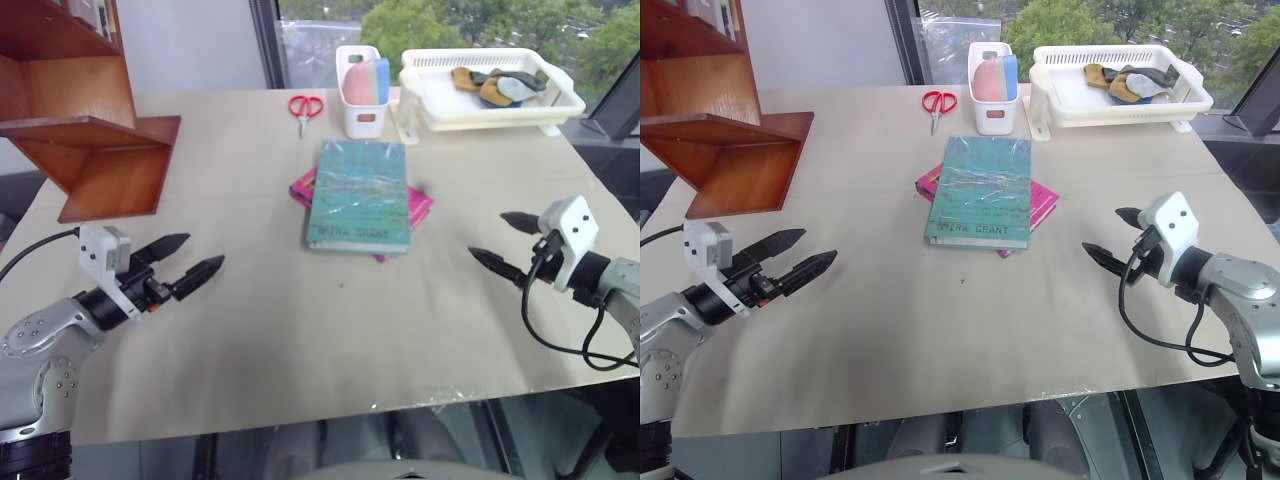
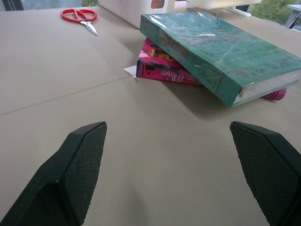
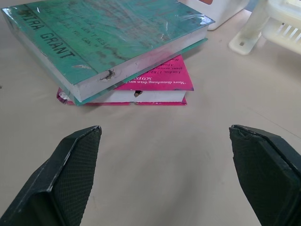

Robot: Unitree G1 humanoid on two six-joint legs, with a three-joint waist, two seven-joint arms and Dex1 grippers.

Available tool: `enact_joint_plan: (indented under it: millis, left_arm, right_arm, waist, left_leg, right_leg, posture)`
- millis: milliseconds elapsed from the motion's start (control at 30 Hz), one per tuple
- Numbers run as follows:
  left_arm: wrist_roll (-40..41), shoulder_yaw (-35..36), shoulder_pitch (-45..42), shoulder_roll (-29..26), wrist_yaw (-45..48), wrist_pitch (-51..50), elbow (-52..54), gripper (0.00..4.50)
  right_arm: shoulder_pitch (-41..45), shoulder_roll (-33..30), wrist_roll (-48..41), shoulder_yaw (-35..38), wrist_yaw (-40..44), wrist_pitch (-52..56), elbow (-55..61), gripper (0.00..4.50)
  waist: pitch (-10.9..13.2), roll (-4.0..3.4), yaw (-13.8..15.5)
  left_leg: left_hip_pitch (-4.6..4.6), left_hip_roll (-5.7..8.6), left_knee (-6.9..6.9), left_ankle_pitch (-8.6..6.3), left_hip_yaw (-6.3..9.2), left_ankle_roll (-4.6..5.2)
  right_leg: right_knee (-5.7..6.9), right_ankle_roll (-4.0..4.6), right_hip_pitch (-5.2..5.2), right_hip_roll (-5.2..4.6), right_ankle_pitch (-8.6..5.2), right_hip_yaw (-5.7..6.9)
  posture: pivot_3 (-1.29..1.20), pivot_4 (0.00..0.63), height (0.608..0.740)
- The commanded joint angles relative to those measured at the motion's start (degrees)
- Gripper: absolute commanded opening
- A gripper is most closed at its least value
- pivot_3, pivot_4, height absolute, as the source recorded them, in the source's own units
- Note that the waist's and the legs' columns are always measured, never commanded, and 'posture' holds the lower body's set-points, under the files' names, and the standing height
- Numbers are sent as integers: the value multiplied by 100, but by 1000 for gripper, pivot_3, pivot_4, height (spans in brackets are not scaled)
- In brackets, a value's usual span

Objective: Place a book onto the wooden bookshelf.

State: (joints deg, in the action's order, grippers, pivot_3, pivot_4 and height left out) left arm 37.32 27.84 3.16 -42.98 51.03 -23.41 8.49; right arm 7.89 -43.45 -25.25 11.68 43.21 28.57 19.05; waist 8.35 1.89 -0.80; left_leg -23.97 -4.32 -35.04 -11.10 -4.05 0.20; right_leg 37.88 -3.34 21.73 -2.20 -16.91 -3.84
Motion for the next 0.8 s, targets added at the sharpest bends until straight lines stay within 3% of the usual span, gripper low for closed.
enact_joint_plan:
  millis: [33, 400, 500, 733, 800]
  left_arm:
    - [25, 48, -47, -35, -4, 30, 234, 4500]
    - [104, -57, -166, -16, 11, -1, 331, 4500]
    - [81, -115, -173, -30, 60, 39, 386, 4500]
    - [68, -262, -202, -5, 37, 40, 579, 4500]
    - [90, -275, -201, -6, 13, 21, 630, 4500]
  right_arm:
    - [45, 11, -6, 71, -6, -106, 117, 4450]
    - [64, 86, 133, -22, 1, -264, 46, 4450]
    - [112, 137, 124, -61, 14, -256, 24, 3668]
    - [436, 342, 275, -353, -45, -269, -145, 202]
    - [554, 386, 336, -463, -63, -265, -199, 80]
  waist:
    - [0, 0, 0]
    - [0, 0, -1]
    - [0, 0, 1]
    - [0, 0, -1]
    - [0, 0, 0]
  left_leg:
    - [0, 0, 0, 0, 0, 0]
    - [0, 0, -1, 0, 0, 0]
    - [0, 0, -1, 0, 0, 0]
    - [0, 0, -4, 0, 1, 0]
    - [0, 0, -4, 0, 1, 0]
  right_leg:
    - [0, 0, 0, 0, 0, 0]
    - [1, -1, 0, 1, 0, 0]
    - [1, -1, 0, 1, 0, 0]
    - [4, -1, 0, 2, 1, 0]
    - [4, -1, 0, 3, 0, 0]
  posture:
    - [0, 150, 740]
    - [0, 150, 740]
    - [0, 150, 740]
    - [0, 150, 740]
    - [0, 150, 740]
